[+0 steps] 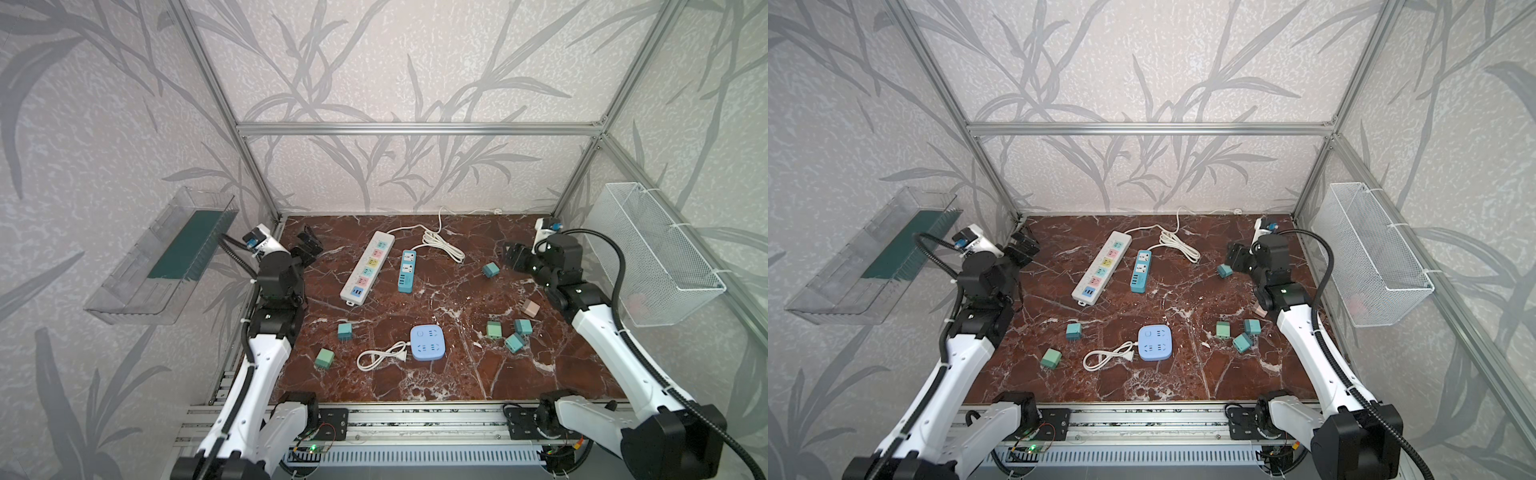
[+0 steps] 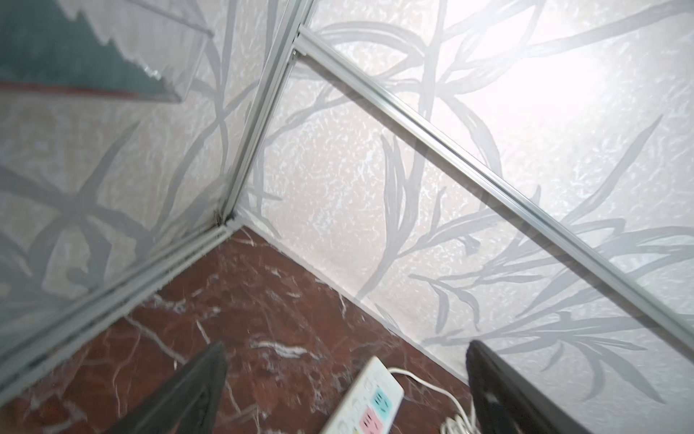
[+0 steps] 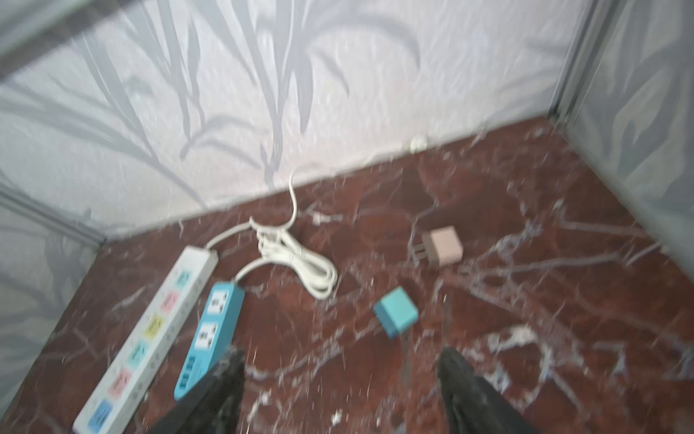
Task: Insert the plug
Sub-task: 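Move left gripper toward the socket cube while right gripper reaches for adapters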
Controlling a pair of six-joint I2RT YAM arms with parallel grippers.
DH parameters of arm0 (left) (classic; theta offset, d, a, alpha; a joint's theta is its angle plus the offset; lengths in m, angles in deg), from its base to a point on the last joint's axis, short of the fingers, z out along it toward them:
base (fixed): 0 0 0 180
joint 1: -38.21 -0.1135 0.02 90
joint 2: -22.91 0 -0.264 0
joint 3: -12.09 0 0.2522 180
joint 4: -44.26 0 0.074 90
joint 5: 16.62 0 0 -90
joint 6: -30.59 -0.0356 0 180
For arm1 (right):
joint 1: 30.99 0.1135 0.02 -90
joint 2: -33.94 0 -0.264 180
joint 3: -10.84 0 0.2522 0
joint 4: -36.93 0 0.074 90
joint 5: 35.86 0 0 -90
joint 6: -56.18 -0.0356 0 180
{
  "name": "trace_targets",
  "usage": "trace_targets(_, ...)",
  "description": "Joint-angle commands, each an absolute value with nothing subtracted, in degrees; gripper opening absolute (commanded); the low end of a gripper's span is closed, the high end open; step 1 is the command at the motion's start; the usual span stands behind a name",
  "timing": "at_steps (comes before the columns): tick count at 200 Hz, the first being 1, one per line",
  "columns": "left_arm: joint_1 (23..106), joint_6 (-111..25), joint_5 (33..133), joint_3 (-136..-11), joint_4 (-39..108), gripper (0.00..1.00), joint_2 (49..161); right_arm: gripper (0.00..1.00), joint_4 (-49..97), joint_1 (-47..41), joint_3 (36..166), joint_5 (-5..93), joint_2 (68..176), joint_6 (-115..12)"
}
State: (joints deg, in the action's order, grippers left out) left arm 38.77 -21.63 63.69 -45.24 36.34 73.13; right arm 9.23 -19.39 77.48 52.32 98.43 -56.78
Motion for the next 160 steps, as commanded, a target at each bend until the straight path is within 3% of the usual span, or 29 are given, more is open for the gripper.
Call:
trace_targets(1, 37.9, -10.9, 72.7, -41.1, 27.3, 0.91, 71.2, 0.74, -3.8, -9.7, 76.9, 51.9, 96.9, -56.8)
trace_targets(37, 40.4, -11.4, 91.4, -40.4, 21.0, 0.74, 76.1, 0.79, -13.4, 11.0, 72.6, 61.2, 97.8, -57.3)
trace_targets(80, 52.9, -14.6, 89.9, -39.2, 15.0, 0.70, 79.7, 0.91, -15.4, 30.1, 70.5, 65.1, 104.3, -66.4)
trace_targets(124, 56.5, -14.1, 90.9, -37.1, 16.0, 0.70, 80.2, 0.97, -11.5, 34.2, 71.7, 64.6, 111.3, -68.3)
trace_targets(160, 58.3, -14.8, 91.4, -36.7, 14.5, 0.70, 80.2, 0.99, -10.7, 34.2, 72.9, 70.9, 116.1, -69.2)
